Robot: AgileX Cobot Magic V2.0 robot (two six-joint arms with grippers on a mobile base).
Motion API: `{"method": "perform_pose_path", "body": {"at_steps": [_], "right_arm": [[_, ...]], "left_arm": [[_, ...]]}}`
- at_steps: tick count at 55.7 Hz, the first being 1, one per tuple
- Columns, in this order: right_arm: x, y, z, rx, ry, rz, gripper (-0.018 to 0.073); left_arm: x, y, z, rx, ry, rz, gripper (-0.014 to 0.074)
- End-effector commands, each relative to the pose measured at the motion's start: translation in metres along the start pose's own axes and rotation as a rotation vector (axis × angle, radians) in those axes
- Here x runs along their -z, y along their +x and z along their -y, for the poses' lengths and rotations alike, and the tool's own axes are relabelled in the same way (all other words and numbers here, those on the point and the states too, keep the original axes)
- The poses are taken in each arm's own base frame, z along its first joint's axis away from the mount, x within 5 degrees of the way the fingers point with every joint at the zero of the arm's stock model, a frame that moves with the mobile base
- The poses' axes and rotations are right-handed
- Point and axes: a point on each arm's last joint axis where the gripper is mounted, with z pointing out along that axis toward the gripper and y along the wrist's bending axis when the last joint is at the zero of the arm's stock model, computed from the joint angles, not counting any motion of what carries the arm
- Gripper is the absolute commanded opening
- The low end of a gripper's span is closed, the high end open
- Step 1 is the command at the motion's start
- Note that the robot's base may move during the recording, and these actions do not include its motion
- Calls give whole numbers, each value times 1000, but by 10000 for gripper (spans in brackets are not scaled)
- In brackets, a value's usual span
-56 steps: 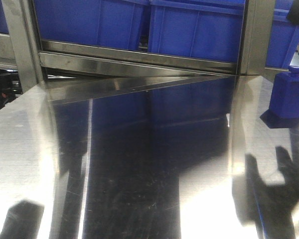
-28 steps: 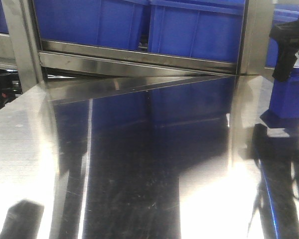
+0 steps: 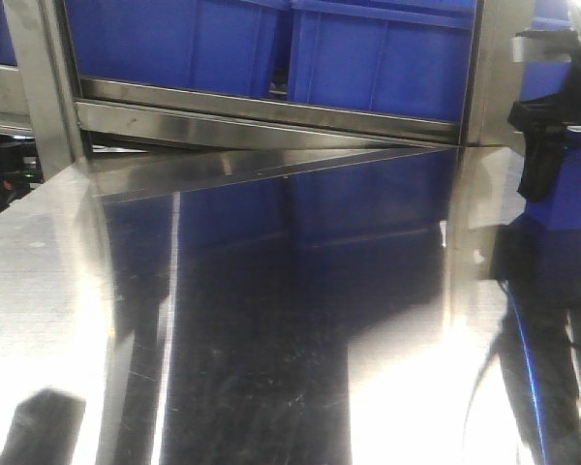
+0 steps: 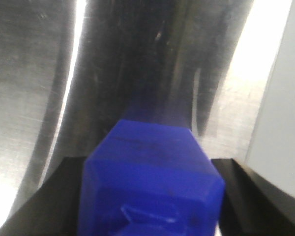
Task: Pick and sort blue part to right shelf
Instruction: 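Lift the blue part off the table with the right gripper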
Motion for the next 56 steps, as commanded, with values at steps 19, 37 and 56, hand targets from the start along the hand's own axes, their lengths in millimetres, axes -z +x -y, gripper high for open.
{"method": "perform_pose_path", "body": {"at_steps": [19, 37, 56], "right_arm": [[41, -7, -3, 16, 5, 92, 250], [85, 0, -9, 23, 14, 190, 250], [122, 49, -18, 12, 34, 353, 249]], "left_arm": [[33, -9, 1, -63, 4, 191, 354], [70, 31, -11, -103, -47, 298, 353], [102, 60, -19, -84, -115, 389, 260]]}}
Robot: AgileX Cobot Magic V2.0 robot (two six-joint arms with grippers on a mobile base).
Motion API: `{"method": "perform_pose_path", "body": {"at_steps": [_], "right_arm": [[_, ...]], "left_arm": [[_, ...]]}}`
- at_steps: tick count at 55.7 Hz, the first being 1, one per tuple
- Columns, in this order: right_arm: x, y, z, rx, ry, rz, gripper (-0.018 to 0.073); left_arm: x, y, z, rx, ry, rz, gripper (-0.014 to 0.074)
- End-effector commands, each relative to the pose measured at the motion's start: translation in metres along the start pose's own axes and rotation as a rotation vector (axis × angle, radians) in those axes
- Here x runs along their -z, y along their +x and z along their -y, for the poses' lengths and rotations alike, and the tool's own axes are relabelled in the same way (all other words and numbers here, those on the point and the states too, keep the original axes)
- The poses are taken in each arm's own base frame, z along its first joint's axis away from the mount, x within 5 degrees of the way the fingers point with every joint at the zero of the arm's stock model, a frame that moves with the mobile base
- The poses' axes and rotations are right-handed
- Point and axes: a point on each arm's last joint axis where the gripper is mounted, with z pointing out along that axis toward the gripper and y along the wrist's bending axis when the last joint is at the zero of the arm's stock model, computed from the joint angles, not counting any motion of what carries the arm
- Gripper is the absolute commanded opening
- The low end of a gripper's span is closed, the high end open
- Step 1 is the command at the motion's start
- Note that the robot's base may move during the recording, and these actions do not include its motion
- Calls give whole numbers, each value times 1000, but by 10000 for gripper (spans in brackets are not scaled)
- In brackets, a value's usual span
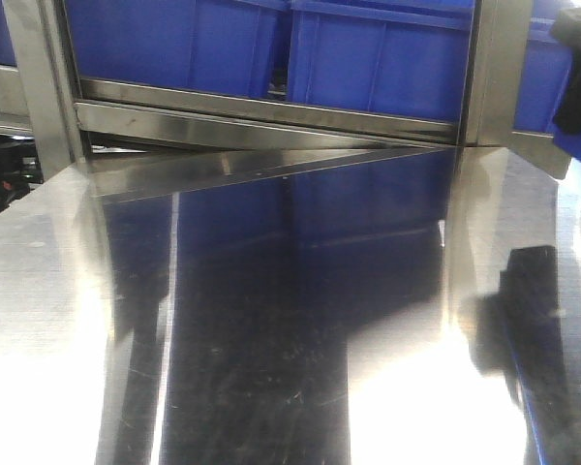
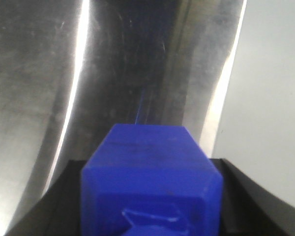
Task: Pick and sort blue part to right shelf
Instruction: 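Lift the blue part off the table with the right gripper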
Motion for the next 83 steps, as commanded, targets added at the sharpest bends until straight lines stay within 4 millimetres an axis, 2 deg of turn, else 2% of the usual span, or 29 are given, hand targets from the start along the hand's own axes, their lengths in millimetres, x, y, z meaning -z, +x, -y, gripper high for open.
{"method": "perform_pose_path", "body": {"at_steps": [1, 13, 27, 35, 42, 48, 56, 83], "right_arm": [[42, 4, -5, 8, 20, 187, 249], [85, 53, -14, 9, 44, 340, 249], [144, 137, -28, 25, 84, 634, 249], [163, 183, -35, 35, 103, 804, 249], [171, 221, -40, 44, 118, 944, 249], [174, 244, -43, 52, 124, 1020, 249], [176, 256, -44, 55, 126, 1067, 249], [175, 256, -44, 55, 125, 1058, 249]], "left_arm": [[11, -13, 0, 3, 3, 112, 260], [16, -11, 0, 3, 3, 118, 260], [16, -10, 1, 12, 7, 100, 265], [16, -9, 1, 12, 7, 95, 267], [16, -9, 1, 12, 7, 95, 302], [16, -9, 1, 12, 7, 95, 325], [16, -9, 1, 12, 7, 95, 325], [16, -10, 0, 9, 5, 101, 321]]}}
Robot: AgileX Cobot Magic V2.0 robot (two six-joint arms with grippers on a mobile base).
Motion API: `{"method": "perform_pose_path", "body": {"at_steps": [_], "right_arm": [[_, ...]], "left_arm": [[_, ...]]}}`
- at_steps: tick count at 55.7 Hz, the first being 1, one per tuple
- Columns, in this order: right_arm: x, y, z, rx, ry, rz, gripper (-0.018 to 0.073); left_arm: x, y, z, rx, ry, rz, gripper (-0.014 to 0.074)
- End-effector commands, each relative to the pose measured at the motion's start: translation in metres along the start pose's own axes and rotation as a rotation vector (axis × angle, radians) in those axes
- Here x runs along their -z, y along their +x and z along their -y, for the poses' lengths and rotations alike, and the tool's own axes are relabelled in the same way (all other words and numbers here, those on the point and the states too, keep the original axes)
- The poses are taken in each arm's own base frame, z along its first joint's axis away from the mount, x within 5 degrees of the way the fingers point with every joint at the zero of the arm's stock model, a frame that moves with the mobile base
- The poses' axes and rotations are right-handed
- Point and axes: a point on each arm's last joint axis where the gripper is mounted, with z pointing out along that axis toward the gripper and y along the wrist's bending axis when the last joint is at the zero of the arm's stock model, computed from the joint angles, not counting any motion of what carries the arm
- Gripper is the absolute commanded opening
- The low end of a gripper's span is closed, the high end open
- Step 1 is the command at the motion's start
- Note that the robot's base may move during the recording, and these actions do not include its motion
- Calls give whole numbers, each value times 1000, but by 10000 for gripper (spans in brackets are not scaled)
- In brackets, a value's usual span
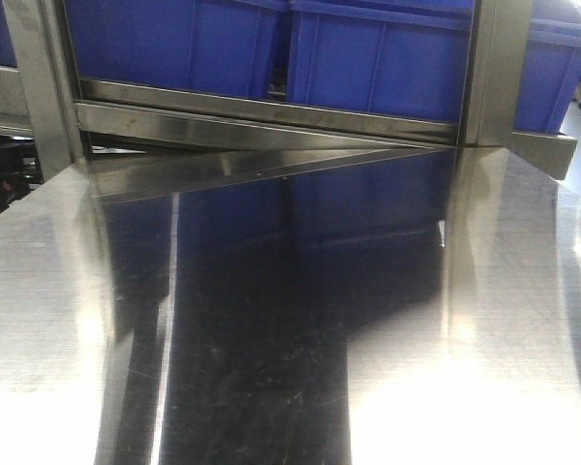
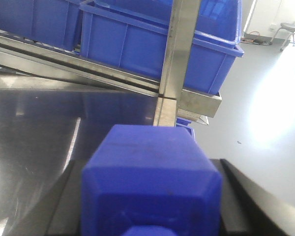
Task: Pick and sort blue part to right shelf
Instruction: 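Lift the blue part off the table with the right gripper, then drive the base away from the table holding both parts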
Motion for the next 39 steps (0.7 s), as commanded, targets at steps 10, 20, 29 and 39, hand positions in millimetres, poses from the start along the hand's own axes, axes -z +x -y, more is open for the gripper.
{"method": "perform_pose_path", "body": {"at_steps": [10, 20, 29, 39], "right_arm": [[2, -15, 2, 2, 15, 100, 249], [2, -15, 2, 2, 15, 100, 249], [2, -15, 2, 2, 15, 100, 249], [2, -15, 2, 2, 15, 100, 249]], "left_arm": [[3, -16, 1, 4, 11, 106, 321], [3, -16, 1, 4, 11, 106, 321], [3, -16, 1, 4, 11, 106, 321], [3, -16, 1, 4, 11, 106, 321]]}}
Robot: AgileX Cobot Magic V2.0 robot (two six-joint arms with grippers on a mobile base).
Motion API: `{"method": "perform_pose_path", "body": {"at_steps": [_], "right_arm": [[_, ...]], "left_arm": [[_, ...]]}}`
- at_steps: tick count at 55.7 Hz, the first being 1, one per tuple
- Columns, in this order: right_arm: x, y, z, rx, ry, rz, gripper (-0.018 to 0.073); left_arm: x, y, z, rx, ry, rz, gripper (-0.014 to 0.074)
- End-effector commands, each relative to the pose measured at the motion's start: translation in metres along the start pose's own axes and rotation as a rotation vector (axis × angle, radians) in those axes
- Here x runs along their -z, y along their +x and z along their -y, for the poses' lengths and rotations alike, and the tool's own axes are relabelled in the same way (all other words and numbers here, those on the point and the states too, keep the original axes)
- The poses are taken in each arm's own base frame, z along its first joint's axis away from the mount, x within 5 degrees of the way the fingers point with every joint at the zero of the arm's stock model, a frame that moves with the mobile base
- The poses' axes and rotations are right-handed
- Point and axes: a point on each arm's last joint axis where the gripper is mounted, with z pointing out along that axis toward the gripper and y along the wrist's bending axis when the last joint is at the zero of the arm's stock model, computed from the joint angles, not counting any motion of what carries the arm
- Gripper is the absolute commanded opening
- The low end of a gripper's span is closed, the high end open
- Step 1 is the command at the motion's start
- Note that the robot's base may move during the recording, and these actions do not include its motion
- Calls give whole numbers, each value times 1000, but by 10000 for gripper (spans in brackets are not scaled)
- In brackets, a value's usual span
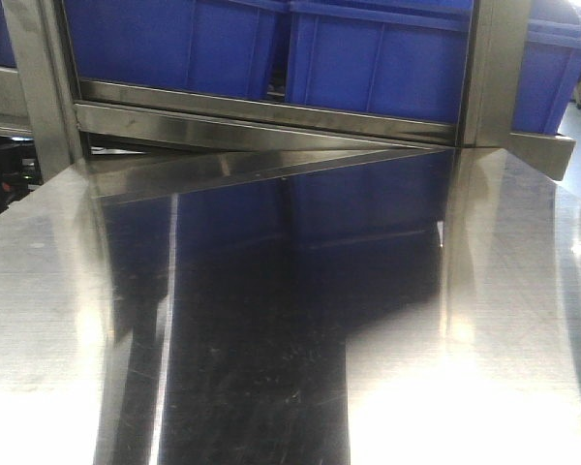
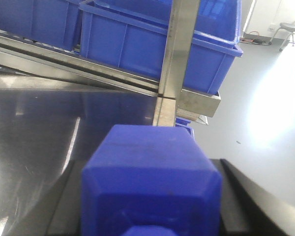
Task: Pick and sort blue part to right shelf
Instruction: 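Drive the base away from the table holding both parts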
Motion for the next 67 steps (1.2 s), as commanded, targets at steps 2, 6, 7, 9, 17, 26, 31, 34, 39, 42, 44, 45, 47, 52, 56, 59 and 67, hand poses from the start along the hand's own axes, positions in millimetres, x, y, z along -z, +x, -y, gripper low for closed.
{"method": "perform_pose_path", "body": {"at_steps": [2, 6, 7, 9, 17, 26, 31, 34, 39, 42, 44, 45, 47, 52, 56, 59, 67], "right_arm": [[2, -15, 2, 2, 15, 100, 249], [2, -15, 2, 2, 15, 100, 249], [2, -15, 2, 2, 15, 100, 249], [2, -15, 2, 2, 15, 100, 249], [2, -15, 2, 2, 15, 100, 249], [2, -15, 2, 2, 15, 99, 249], [1, -15, 2, 2, 15, 98, 249], [1, -15, 2, 2, 15, 98, 249], [1, -15, 2, 2, 15, 98, 249], [1, -15, 2, 2, 15, 98, 249], [1, -15, 2, 2, 15, 98, 249], [1, -15, 2, 2, 15, 98, 249], [1, -15, 2, 2, 15, 98, 249], [1, -15, 2, 2, 15, 98, 249], [1, -15, 2, 2, 15, 98, 249], [1, -15, 2, 2, 15, 99, 249], [1, -15, 2, 2, 15, 99, 249]], "left_arm": [[3, -16, 1, 4, 11, 106, 321], [3, -16, 1, 4, 11, 106, 321], [3, -16, 1, 4, 11, 106, 321], [3, -16, 1, 4, 11, 106, 321], [3, -16, 1, 4, 11, 106, 321], [4, -16, 1, 4, 11, 108, 321], [4, -16, 1, 4, 11, 108, 321], [4, -16, 1, 4, 11, 108, 321], [4, -16, 1, 4, 11, 108, 321], [4, -16, 1, 4, 11, 108, 321], [4, -16, 1, 4, 11, 108, 321], [4, -16, 1, 4, 11, 108, 321], [4, -16, 1, 4, 11, 108, 321], [4, -16, 1, 4, 11, 108, 321], [4, -16, 1, 4, 11, 108, 321], [4, -16, 1, 4, 11, 108, 321], [4, -16, 1, 4, 11, 108, 321]]}}
